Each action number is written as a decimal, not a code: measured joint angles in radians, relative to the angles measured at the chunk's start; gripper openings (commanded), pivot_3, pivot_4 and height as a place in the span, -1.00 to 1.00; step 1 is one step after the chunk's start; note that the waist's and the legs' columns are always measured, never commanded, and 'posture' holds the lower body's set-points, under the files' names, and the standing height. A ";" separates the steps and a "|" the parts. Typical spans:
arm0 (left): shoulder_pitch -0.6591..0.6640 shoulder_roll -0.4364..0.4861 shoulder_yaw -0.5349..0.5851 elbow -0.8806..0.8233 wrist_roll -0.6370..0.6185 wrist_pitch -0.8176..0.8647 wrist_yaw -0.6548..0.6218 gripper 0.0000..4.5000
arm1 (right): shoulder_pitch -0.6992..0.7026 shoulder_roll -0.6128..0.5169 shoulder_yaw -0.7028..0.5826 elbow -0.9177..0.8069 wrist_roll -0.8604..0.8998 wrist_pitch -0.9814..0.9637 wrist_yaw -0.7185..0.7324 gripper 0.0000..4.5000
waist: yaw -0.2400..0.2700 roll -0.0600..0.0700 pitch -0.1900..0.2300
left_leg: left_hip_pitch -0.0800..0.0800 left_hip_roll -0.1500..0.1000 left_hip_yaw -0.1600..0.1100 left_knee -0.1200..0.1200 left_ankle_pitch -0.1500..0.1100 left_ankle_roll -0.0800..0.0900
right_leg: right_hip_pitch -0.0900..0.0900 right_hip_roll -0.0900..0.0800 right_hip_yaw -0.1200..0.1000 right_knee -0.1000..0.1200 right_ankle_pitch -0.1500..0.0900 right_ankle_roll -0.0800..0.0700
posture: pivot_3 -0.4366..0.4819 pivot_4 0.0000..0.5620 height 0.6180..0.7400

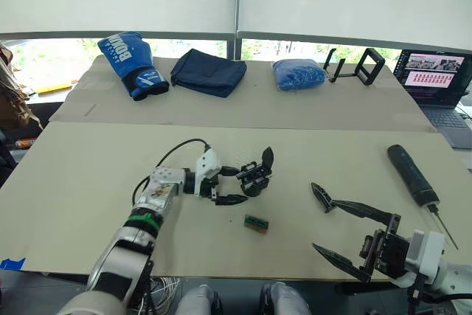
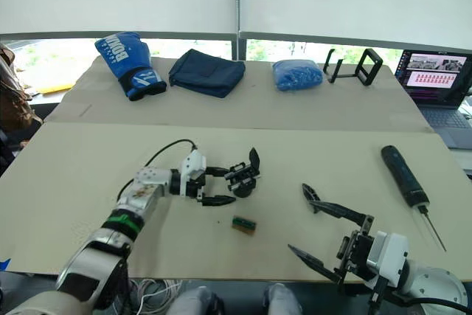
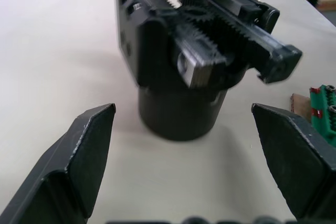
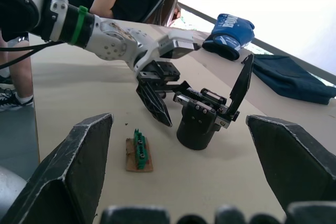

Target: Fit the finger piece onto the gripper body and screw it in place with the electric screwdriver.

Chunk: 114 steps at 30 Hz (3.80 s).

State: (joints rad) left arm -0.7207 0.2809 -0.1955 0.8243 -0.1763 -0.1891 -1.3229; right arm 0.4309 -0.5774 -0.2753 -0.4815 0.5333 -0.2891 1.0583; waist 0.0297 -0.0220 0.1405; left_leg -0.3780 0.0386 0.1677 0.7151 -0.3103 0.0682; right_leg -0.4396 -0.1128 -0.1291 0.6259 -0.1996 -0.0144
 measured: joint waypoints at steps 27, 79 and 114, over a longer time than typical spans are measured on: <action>0.063 -0.065 0.076 -0.036 0.065 -0.080 0.124 0.04 | 0.001 -0.064 -0.021 -0.061 0.005 0.078 -0.066 1.00 | -0.020 -0.001 0.000 | 0.000 0.000 -0.001 0.000 -0.002 0.003 | 0.000 -0.001 0.005 0.000 0.001 0.001 | -0.05 -0.47 1.00; 0.107 0.068 -0.021 -0.194 0.037 0.070 0.126 0.98 | -0.072 -0.070 0.006 -0.028 0.001 0.107 -0.057 1.00 | -0.005 0.001 -0.001 | 0.003 0.000 -0.001 0.000 -0.001 0.002 | 0.001 -0.002 0.002 0.000 0.000 0.002 | -0.05 -0.47 1.00; -0.073 -0.092 0.115 0.221 0.084 -0.176 0.064 0.02 | -0.013 -0.073 -0.012 -0.043 0.000 0.106 -0.051 1.00 | -0.012 0.001 0.000 | -0.004 -0.002 -0.002 0.006 -0.005 0.008 | 0.000 -0.004 0.002 -0.001 0.002 0.006 | -0.05 -0.47 1.00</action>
State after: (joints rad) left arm -0.7939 0.1884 -0.0800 1.0448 -0.0918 -0.3655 -1.2593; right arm 0.4176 -0.6504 -0.2871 -0.5241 0.5329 -0.1833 1.0074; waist 0.0176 -0.0213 0.1403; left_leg -0.3821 0.0362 0.1654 0.7208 -0.3150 0.0763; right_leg -0.4394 -0.1171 -0.1274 0.6250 -0.1976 -0.0087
